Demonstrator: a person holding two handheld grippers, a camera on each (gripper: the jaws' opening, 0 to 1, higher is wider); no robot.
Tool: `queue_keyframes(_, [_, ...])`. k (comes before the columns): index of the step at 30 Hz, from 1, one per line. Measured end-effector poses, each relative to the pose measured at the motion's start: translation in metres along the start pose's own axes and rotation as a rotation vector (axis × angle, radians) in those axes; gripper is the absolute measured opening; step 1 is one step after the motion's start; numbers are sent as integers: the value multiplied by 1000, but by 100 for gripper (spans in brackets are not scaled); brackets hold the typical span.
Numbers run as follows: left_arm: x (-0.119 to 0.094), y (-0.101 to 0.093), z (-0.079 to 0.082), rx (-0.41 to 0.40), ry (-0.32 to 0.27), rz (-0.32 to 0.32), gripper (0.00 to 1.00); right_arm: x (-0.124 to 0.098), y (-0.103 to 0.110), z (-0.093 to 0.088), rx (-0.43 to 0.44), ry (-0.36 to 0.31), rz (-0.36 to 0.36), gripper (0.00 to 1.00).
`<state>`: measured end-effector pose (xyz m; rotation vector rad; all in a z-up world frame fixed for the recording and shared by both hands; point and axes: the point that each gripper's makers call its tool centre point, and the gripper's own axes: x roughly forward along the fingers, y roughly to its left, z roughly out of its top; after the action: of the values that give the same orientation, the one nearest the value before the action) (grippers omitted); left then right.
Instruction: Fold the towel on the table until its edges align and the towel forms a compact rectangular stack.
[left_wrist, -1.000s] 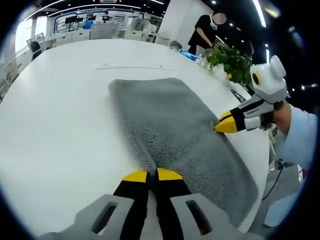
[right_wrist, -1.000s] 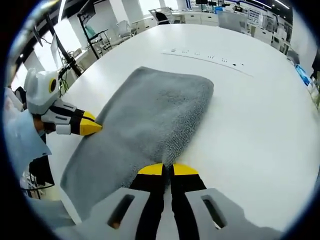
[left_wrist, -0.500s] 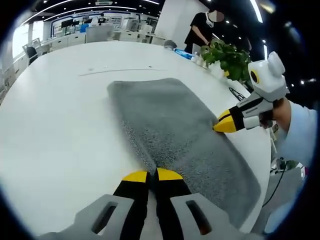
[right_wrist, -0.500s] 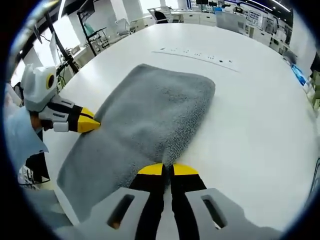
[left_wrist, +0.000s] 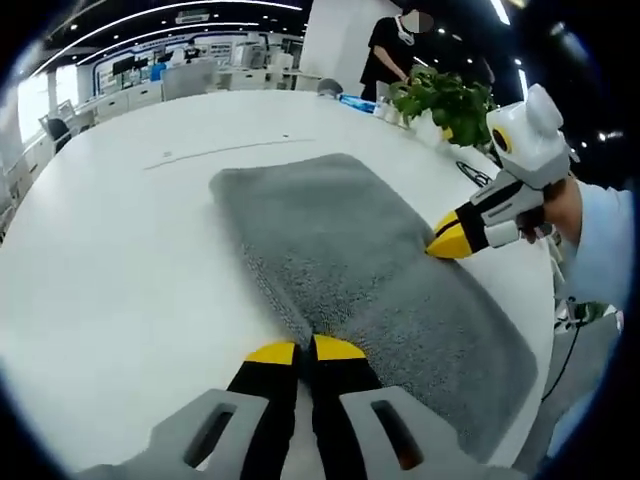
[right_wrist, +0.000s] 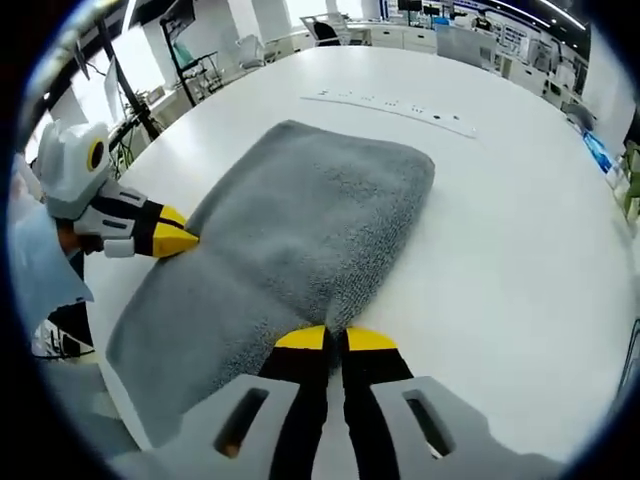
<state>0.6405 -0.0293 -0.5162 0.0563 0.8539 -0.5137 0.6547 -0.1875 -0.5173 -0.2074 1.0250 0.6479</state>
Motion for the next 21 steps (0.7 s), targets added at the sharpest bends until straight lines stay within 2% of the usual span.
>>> queue_keyframes(7, [0, -1, 2, 8, 3, -13, 5, 2, -2, 1, -31, 7, 3, 4])
queue_keyframes(9, [-6, -6, 0, 3, 4, -17, 7, 0, 0, 0, -44, 2, 6, 5])
queue_keyframes(10, [1, 3, 2, -1, 3, -16, 8, -1, 0, 0, -47, -1, 7, 6])
queue_keyframes(15, [-6, -1, 2, 8, 0, -2, 13, -1, -5, 2, -55, -12, 3, 11])
queue_keyframes(16, [-1, 6, 3, 9, -1, -1, 14, -2, -7, 3, -53, -16, -1, 12])
queue_keyframes(19, [-9, 2, 2, 16, -2, 5, 17, -5, -9, 3, -52, -22, -3, 14])
queue_keyframes(21, [-7, 6, 2, 22, -1, 7, 18, -8, -9, 2, -56, -24, -5, 14])
